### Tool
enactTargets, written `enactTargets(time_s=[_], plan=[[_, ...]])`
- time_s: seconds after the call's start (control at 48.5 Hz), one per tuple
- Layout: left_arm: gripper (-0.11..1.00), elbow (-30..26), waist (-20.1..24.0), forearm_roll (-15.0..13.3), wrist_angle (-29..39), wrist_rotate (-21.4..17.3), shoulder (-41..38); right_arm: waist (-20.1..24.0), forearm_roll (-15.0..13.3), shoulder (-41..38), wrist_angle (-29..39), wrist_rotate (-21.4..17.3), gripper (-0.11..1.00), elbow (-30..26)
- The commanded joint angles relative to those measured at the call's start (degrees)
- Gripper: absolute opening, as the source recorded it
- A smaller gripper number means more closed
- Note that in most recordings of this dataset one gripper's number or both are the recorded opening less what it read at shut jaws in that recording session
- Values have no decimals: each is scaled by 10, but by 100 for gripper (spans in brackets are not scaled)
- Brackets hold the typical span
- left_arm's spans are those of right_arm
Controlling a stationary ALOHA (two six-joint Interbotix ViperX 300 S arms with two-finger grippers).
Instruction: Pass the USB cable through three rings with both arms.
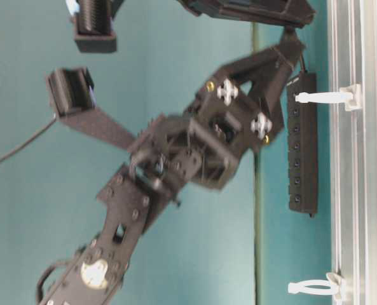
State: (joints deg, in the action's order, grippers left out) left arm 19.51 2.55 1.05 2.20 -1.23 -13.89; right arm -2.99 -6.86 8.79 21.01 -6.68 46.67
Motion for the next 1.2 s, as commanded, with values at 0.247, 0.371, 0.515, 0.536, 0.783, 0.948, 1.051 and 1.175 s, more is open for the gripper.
enactTargets(time_s=[0.247, 0.371, 0.515, 0.536, 0.783, 0.948, 1.051, 1.175], plan=[[81, 111, 12, 1, -1, 4, 134, 5, -2, -22, 9, 6, -7, -24], [81, 160, 13, 2, -1, 4, 181, 7, -1, -31, 10, 6, -7, -25], [81, 189, 13, 1, -1, 4, 211, 11, -1, -47, 11, 6, -7, -30], [81, 191, 13, 1, -1, 4, 214, 12, -1, -51, 12, 6, -7, -31], [81, 192, 13, 1, -1, 4, 216, 19, -2, -83, 16, 6, -7, -44], [81, 193, 12, 1, -1, 4, 216, 19, 0, -84, 11, 5, -7, -47], [81, 193, 13, 1, -1, 4, 216, 23, -1, -88, 6, 6, -7, -54], [80, 193, 13, 1, -1, 4, 215, 26, 0, -96, 0, 6, -7, -65]])
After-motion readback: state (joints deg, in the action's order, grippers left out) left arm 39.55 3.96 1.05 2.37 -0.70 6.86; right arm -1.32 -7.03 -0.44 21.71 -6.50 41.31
